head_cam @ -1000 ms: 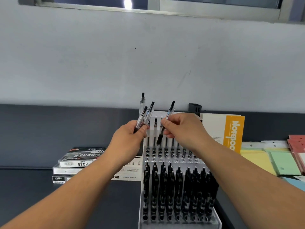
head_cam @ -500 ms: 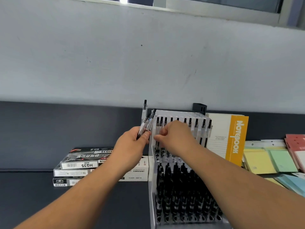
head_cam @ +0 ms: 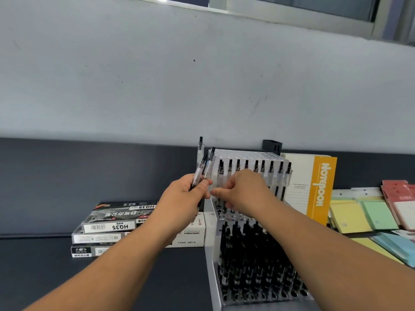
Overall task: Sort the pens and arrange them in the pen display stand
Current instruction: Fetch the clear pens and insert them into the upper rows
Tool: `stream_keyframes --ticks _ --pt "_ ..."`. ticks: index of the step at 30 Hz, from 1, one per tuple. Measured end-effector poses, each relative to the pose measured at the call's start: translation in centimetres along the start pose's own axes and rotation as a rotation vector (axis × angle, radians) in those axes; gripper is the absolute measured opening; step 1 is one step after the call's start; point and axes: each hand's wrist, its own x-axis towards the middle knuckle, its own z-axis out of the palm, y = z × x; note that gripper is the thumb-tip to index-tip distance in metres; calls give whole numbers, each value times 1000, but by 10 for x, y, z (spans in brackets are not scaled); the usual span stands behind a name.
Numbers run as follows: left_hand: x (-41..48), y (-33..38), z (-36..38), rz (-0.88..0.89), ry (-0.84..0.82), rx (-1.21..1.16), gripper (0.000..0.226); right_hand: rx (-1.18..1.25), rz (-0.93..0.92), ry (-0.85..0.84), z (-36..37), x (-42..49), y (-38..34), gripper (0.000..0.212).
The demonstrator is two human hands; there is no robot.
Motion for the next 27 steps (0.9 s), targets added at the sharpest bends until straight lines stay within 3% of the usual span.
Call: stream_keyframes --ticks 4,7,9,14,18,22,27 --pt "-2 5 -2 29 -44 -25 23 157 30 3 -24 -8 -2 32" --pt "-2 8 1 56 -63 20 23 736 68 -68 -39 -12 -4 22" --pt "-2 13 5 67 -71 56 26 951 68 -143 -42 -14 -3 22" --pt "-2 21 18 75 -86 107 24 849 7 -61 -35 -11 6 11" --pt "-2 22 22 54 33 28 19 808 10 54 -40 -7 12 10" --pt "-6 19 20 57 101 20 18 514 -33 272 -42 -2 18 8" --pt "-8 14 19 60 151 55 21 286 -71 258 -28 5 20 6"
